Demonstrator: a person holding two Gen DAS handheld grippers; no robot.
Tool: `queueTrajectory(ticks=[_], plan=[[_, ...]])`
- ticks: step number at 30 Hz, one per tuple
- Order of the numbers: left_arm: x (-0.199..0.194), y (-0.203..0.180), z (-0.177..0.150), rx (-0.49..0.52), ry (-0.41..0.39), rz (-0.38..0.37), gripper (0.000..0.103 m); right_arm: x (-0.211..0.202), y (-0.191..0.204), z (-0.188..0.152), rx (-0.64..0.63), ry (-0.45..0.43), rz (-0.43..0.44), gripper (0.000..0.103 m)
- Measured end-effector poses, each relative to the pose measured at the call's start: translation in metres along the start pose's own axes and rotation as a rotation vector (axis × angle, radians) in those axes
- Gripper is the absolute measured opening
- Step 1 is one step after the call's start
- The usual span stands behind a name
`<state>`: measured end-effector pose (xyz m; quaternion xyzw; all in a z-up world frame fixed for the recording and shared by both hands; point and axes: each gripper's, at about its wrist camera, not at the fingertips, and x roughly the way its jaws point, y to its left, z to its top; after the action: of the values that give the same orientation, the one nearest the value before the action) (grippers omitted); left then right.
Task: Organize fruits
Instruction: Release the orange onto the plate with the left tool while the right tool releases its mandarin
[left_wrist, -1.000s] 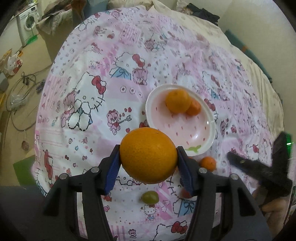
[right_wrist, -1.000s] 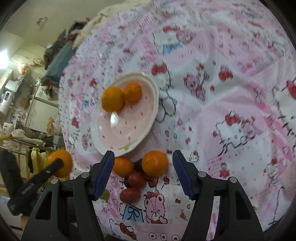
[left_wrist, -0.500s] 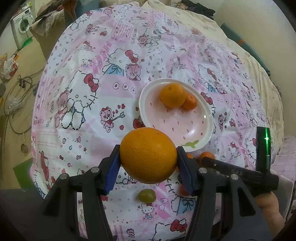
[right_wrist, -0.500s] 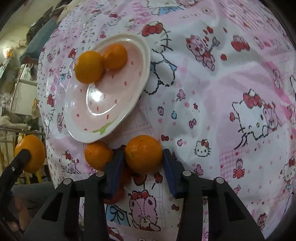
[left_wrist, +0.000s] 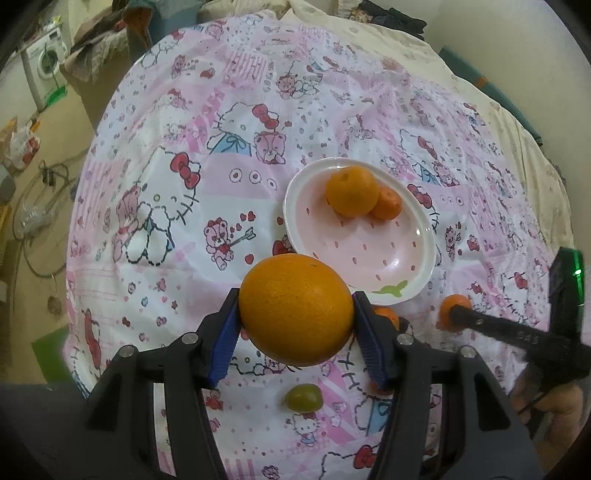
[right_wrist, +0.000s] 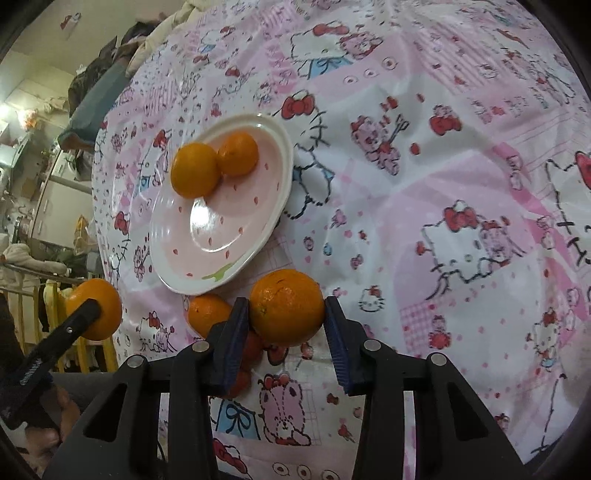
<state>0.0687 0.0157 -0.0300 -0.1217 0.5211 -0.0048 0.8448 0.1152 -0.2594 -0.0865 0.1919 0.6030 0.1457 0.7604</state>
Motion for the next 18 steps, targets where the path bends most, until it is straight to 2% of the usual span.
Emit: queueTrajectory(ticks=[11,18], plan=[[0.005,-0.014,0.002,0.049,-0.015,-0.010,0.054,-0.040,-0.021,0.002,0.048,-0.103,0.092,0.043],[0.009,-0.026,0.025,0.103,-0.017,-0.005,0.054,-0.063,-0.011,0.020,0.016,-0.175,0.157,0.043]])
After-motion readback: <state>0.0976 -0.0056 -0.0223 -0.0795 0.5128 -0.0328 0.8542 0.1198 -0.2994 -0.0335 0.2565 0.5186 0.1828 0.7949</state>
